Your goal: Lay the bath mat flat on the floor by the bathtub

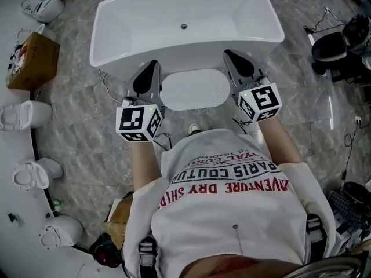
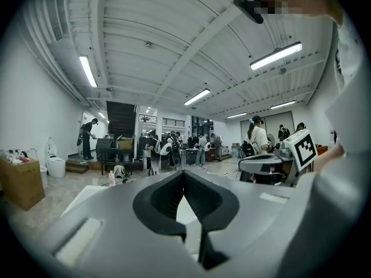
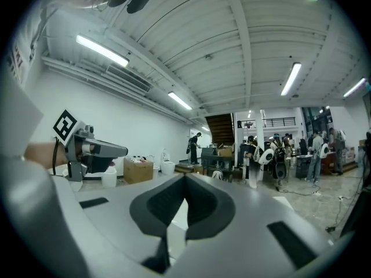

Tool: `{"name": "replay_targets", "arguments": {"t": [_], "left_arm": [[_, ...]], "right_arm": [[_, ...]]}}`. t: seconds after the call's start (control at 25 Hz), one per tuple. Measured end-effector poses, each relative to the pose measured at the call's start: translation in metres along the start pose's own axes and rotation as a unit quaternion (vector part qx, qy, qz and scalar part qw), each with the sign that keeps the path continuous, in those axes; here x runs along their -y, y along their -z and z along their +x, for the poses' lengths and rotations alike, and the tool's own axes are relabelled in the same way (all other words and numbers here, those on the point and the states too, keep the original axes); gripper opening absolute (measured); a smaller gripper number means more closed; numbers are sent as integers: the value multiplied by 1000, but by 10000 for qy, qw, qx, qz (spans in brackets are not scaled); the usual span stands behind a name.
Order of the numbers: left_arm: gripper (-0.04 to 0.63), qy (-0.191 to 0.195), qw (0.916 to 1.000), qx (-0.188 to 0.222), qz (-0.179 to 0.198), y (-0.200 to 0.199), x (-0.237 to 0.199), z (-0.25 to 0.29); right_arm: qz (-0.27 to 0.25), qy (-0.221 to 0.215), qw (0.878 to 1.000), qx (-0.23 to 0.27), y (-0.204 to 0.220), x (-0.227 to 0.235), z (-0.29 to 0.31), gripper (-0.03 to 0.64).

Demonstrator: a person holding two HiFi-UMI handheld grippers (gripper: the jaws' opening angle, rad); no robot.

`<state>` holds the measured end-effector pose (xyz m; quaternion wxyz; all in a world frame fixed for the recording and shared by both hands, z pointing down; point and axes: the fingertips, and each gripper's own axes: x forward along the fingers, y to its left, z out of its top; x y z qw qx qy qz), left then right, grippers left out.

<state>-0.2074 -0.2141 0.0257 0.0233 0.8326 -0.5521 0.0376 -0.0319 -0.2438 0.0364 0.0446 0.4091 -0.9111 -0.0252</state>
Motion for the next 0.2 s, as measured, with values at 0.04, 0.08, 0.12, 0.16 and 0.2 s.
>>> {"name": "replay_targets", "arguments": {"t": [0.04,0.08,0.12,0.16,0.2], "left_arm": [[12,6,10000,-19,-8,2,1,0],[12,14,10000,-38,-16,4,2,1],[12,22,10000,-57,-18,6,3,2],[12,31,10000,-78,-16,7,5,3],[12,40,9999,-99,-11,9,7,3]], "right_arm": [[-5,-17,10000,-14,2,-1,0,8],[-7,-35,10000,-25,3,-2,0,8],[-4,-51,10000,-34,5,-3,-1,8],[1,-64,10000,-41,6,-3,-1,8],[7,-76,10000,-48,8,-3,-2,8]]}}
